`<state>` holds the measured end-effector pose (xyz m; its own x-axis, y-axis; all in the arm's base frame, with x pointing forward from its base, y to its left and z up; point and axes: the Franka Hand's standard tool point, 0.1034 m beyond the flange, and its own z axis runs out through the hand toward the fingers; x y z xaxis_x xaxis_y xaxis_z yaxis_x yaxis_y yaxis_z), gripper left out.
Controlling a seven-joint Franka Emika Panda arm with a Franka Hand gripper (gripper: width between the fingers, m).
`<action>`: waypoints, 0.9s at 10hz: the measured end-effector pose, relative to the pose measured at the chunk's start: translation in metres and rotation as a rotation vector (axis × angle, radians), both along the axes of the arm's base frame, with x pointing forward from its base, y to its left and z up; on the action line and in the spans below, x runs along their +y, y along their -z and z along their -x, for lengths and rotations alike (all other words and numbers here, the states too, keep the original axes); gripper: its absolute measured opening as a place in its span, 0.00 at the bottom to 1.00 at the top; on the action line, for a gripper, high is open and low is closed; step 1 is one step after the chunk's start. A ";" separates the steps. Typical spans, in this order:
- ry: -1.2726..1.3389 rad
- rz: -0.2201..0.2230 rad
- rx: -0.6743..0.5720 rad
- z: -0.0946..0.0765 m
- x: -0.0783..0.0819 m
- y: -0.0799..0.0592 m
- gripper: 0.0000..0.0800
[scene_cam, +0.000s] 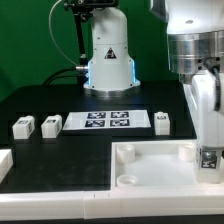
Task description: Assemble one leg
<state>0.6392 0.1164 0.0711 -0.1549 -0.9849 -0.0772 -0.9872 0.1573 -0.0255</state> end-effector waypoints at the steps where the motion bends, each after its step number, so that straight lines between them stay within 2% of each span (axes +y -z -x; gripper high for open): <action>1: -0.009 0.000 0.000 0.000 0.000 0.000 0.37; 2: -0.087 0.007 -0.006 0.000 -0.002 0.001 0.37; 3: -0.362 0.021 -0.028 0.003 -0.008 0.003 0.63; 4: -0.424 0.022 -0.031 0.005 -0.006 0.002 0.63; 5: -0.527 0.026 -0.036 0.005 -0.006 0.003 0.77; 7: -0.761 0.036 -0.052 0.005 -0.008 0.003 0.80; 8: -0.912 0.055 -0.050 0.005 -0.005 0.003 0.81; 9: -1.105 0.094 -0.048 0.003 0.005 -0.001 0.81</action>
Offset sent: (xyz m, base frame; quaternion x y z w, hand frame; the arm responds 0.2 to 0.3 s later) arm -0.0182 0.0051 0.0068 -0.0040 0.0022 -0.2827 0.9592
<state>0.6361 0.1211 0.0722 0.8132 -0.5815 0.0225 -0.5807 -0.8134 -0.0329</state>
